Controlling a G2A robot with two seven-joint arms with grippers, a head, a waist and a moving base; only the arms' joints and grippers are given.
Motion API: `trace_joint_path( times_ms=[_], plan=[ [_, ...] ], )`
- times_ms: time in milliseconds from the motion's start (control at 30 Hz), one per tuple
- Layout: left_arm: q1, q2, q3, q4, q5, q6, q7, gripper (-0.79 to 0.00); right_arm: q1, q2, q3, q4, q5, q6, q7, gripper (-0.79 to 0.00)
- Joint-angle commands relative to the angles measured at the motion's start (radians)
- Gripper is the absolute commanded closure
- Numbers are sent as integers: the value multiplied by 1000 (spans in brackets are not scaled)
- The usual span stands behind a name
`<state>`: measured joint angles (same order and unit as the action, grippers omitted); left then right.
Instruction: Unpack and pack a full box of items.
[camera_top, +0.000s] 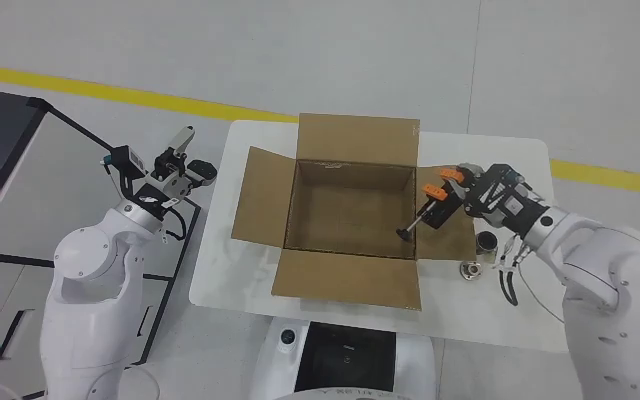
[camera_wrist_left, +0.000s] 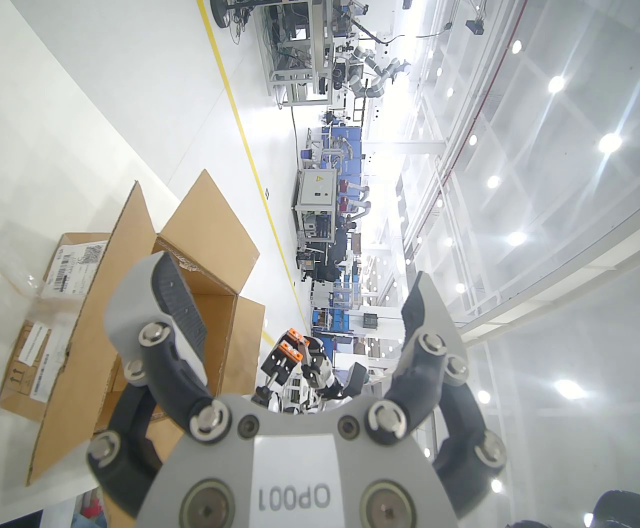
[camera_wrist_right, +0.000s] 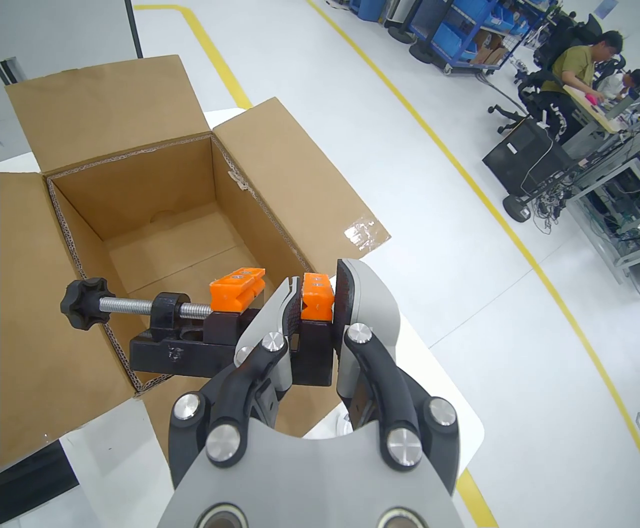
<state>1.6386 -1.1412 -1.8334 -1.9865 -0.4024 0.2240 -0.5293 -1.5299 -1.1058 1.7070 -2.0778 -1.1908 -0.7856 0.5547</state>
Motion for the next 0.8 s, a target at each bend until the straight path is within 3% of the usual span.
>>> trace_joint_path(
  times_ms=[0, 367, 767],
  plan=[
    [0, 0, 0, 0, 0, 0, 0, -785, -27, 3, 30, -16, 12, -4, -2, 0],
    [0, 0, 0, 0, 0, 0, 0, -785, -263, 14, 300, -95, 94, -24, -63, 0],
    [0, 0, 0, 0, 0, 0, 0, -785, -464, 6, 525, -33, 122, -51, -175, 0]
  ],
)
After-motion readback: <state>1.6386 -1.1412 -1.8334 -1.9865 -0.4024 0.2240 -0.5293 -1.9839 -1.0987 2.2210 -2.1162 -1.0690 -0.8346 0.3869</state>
